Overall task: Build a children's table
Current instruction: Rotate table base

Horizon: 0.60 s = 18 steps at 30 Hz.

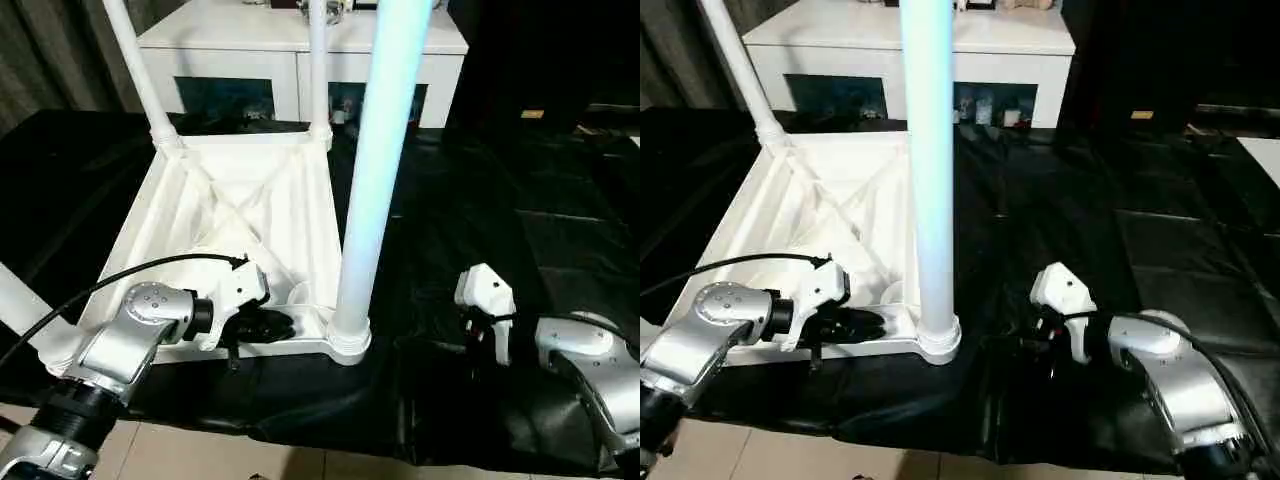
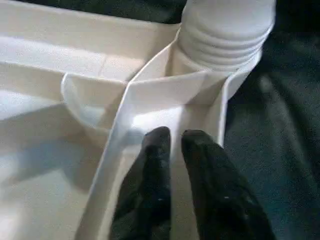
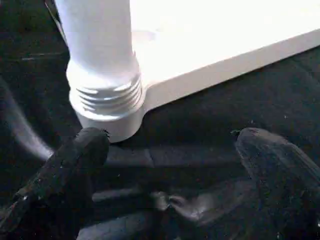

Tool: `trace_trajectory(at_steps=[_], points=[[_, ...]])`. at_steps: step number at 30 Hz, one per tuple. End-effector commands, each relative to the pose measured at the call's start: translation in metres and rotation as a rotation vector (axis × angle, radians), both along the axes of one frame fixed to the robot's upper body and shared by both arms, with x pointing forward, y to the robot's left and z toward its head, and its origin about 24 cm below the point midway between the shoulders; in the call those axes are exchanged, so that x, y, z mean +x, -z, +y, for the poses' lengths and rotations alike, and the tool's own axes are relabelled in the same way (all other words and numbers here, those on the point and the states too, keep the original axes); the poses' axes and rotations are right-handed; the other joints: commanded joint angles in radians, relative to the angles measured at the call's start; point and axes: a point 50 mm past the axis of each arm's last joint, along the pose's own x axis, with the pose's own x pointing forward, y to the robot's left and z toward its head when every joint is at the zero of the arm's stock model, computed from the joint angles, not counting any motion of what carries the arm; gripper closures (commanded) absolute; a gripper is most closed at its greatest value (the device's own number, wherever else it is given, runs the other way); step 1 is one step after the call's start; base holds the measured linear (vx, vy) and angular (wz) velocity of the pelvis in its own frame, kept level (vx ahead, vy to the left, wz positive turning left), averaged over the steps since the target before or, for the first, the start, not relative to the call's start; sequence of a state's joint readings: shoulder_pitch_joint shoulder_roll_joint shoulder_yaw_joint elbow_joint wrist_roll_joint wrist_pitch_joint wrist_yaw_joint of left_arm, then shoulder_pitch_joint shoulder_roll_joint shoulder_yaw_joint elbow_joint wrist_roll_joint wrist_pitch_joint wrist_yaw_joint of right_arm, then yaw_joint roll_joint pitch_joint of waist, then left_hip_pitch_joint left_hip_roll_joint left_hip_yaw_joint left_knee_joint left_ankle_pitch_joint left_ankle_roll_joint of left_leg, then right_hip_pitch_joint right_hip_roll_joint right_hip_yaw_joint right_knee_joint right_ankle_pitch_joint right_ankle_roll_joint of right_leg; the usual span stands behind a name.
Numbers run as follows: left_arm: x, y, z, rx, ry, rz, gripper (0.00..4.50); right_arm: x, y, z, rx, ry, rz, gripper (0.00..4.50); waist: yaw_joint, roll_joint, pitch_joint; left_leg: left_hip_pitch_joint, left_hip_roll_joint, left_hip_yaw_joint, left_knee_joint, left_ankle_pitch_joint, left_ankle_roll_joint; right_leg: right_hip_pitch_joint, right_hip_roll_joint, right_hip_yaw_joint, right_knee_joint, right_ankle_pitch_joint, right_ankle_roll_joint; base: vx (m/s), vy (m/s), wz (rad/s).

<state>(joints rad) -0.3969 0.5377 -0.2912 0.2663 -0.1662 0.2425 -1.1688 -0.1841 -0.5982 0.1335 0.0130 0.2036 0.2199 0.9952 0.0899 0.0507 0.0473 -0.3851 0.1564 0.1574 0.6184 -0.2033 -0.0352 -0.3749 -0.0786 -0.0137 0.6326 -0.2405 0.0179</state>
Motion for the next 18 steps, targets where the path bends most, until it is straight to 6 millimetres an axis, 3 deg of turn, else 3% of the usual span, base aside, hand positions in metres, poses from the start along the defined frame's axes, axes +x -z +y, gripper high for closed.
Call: trace_trajectory(at_steps=[1, 5, 6, 8, 11, 15, 16, 18], points=[[0.003, -0.010, -0.002, -0.047, 0.016, -0.005, 4.22, 0.001, -0.003, 0.001, 0.007, -0.020, -0.015, 0.00, 0.004, -0.014, -0.067, 0.018, 0.060, -0.014, -0.072, -0.054, 0.111, 0.035, -0.062, 0.024, -0.051, 0.152, -0.310, 0.000, 0.000, 0.00], [0.004, -0.013, -0.005, -0.057, 0.034, -0.016, 4.36, 0.000, -0.003, 0.000, 0.002, -0.020, -0.015, 0.00, 0.005, -0.013, -0.063, 0.018, 0.062, -0.013, -0.073, -0.081, 0.116, 0.034, -0.062, 0.024, -0.055, 0.112, -0.308, 0.000, 0.000, 0.00], [0.003, -0.012, -0.006, -0.056, 0.040, -0.002, 3.96, -0.001, -0.002, 0.001, 0.001, -0.020, -0.015, 0.00, 0.005, -0.011, -0.062, 0.018, 0.063, -0.014, -0.075, -0.091, 0.111, 0.034, -0.062, 0.024, -0.056, 0.096, -0.305, 0.000, 0.000, 0.00], [0.002, -0.011, -0.007, -0.065, 0.048, 0.026, 4.03, -0.001, -0.002, 0.001, 0.000, -0.021, -0.014, 0.00, 0.003, -0.012, -0.062, 0.018, 0.063, -0.014, -0.077, -0.100, 0.100, 0.035, -0.061, 0.024, -0.057, 0.083, -0.302, 0.000, 0.000, 0.00], [-0.002, -0.002, -0.002, 0.029, 0.086, 0.028, 3.55, -0.003, -0.001, 0.002, -0.002, -0.025, -0.014, 0.00, 0.002, -0.008, -0.062, 0.020, 0.063, -0.015, -0.078, -0.111, 0.094, 0.035, -0.061, 0.024, -0.059, 0.079, -0.296, 0.000, 0.000, 0.00], [-0.003, 0.006, 0.002, 0.114, 0.106, -0.010, 3.47, -0.004, 0.000, 0.003, -0.001, -0.027, -0.012, 0.00, 0.001, -0.009, -0.061, 0.018, 0.063, -0.015, -0.078, -0.114, 0.092, 0.036, -0.060, 0.025, -0.061, 0.085, -0.288, 0.000, 0.000, 0.00], [-0.003, 0.008, 0.002, 0.124, 0.104, -0.016, 3.10, -0.004, 0.000, 0.004, 0.000, -0.028, -0.012, 0.00, 0.001, -0.006, -0.062, 0.019, 0.064, -0.016, -0.078, -0.114, 0.090, 0.037, -0.061, 0.025, -0.059, 0.088, -0.287, 0.000, 0.000, 0.00], [0.001, 0.008, 0.002, 0.137, 0.088, -0.061, 3.05, -0.005, 0.000, 0.005, 0.002, -0.029, -0.012, 0.00, 0.001, -0.006, -0.063, 0.020, 0.064, -0.016, -0.080, -0.122, 0.083, 0.036, -0.061, 0.023, -0.060, 0.091, -0.291, 0.000, 0.000, 0.00]])
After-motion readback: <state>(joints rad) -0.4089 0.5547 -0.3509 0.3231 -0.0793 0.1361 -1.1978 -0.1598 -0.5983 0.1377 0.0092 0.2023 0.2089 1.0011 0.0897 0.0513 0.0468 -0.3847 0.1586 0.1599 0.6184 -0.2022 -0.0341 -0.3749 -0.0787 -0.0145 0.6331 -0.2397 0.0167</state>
